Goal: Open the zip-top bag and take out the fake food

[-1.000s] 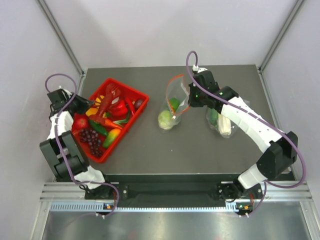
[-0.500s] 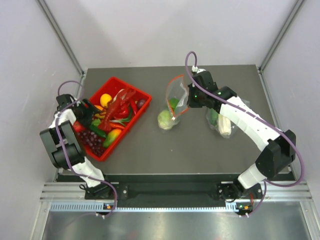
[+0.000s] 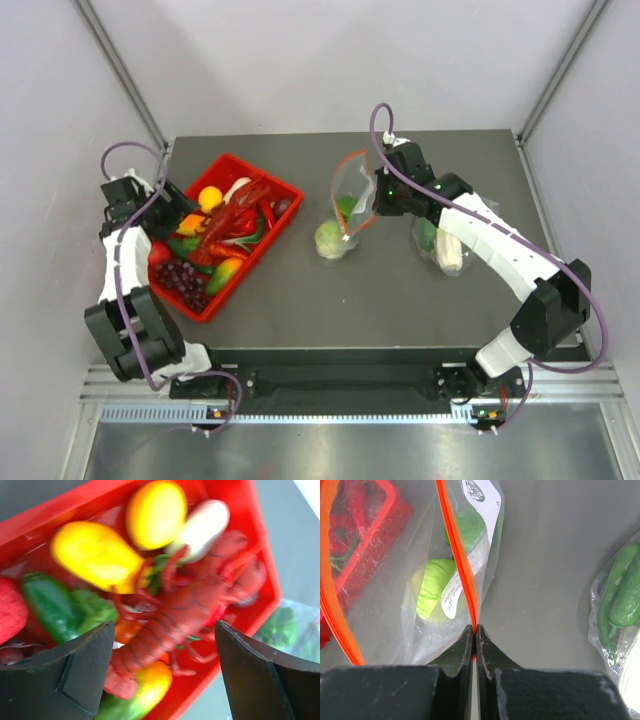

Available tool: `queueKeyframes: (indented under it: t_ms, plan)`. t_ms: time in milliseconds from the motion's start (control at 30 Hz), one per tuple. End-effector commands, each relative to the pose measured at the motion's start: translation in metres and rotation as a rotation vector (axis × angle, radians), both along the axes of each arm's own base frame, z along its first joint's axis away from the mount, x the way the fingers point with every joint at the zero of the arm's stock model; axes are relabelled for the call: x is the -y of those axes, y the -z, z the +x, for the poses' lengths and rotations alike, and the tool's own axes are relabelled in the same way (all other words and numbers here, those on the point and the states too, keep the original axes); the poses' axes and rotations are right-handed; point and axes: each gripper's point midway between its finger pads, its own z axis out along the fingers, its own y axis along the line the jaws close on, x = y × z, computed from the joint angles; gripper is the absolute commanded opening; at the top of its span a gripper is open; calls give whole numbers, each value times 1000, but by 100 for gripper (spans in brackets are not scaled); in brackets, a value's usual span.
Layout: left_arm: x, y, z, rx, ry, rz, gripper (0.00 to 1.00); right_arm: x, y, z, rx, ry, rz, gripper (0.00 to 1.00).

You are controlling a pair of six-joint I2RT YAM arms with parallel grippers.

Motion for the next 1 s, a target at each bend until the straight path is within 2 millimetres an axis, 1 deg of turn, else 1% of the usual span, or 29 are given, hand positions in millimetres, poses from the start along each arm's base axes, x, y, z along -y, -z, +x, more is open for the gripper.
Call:
queueKeyframes:
  t_ms: [0,33,67,133,167,233,267,300,333,367,400,433,467,500,533,567,600,633,667,733,767,800,867,967]
  plan:
    - [23,-51,7,149,88,126,85,-9,-22,7,68,-17,41,0]
    - [29,-60,9,174,100,152,85,-10,-24,7,72,-23,43,0]
    - [50,-72,10,212,153,176,85,-11,-24,7,71,-25,45,0]
    - [68,-93,14,263,189,218,86,-12,-25,5,75,-33,49,0]
    - [97,-109,18,307,259,232,86,-12,-26,5,77,-34,52,0]
    - [125,-123,21,341,312,248,86,-14,-27,3,77,-44,60,0]
    - [157,-141,20,388,377,232,85,-16,-27,3,78,-50,63,0]
    - [170,-150,20,408,398,222,85,-16,-27,1,76,-52,67,0]
    - [184,-153,22,415,420,207,85,-18,-26,-1,75,-56,69,0]
    - [209,-172,19,462,473,197,85,-18,-27,-1,76,-56,70,0]
    - [221,-177,19,474,494,194,85,-19,-25,-3,72,-59,71,0]
    - [234,-176,22,466,511,180,85,-20,-24,-5,70,-60,72,0]
    - [257,-190,18,496,558,164,85,-20,-25,-5,71,-61,73,0]
    - [270,-193,17,502,580,152,85,-21,-23,-7,68,-64,75,0]
    - [292,-187,15,482,618,127,85,-22,-23,-8,69,-67,76,0]
    - [302,-197,15,500,630,118,85,-22,-23,-8,68,-66,75,0]
    - [312,-193,14,487,649,117,85,-23,-22,-9,68,-64,79,0]
    - [331,-184,12,459,690,114,85,-23,-22,-10,67,-63,81,0]
    - [341,-191,11,470,703,105,85,-23,-22,-10,68,-63,83,0]
    - [362,-188,7,460,753,64,84,-24,-21,-12,65,-60,84,0]
    - [376,-193,-1,474,785,42,84,-24,-20,-12,61,-58,86,0]
    - [384,-194,-5,483,810,18,85,-24,-19,-14,62,-57,84,0]
    - [397,-188,-4,472,827,-12,84,-24,-19,-14,63,-53,87,0]
    - [402,-168,-3,413,833,-26,81,-23,-20,-16,66,-48,89,0]
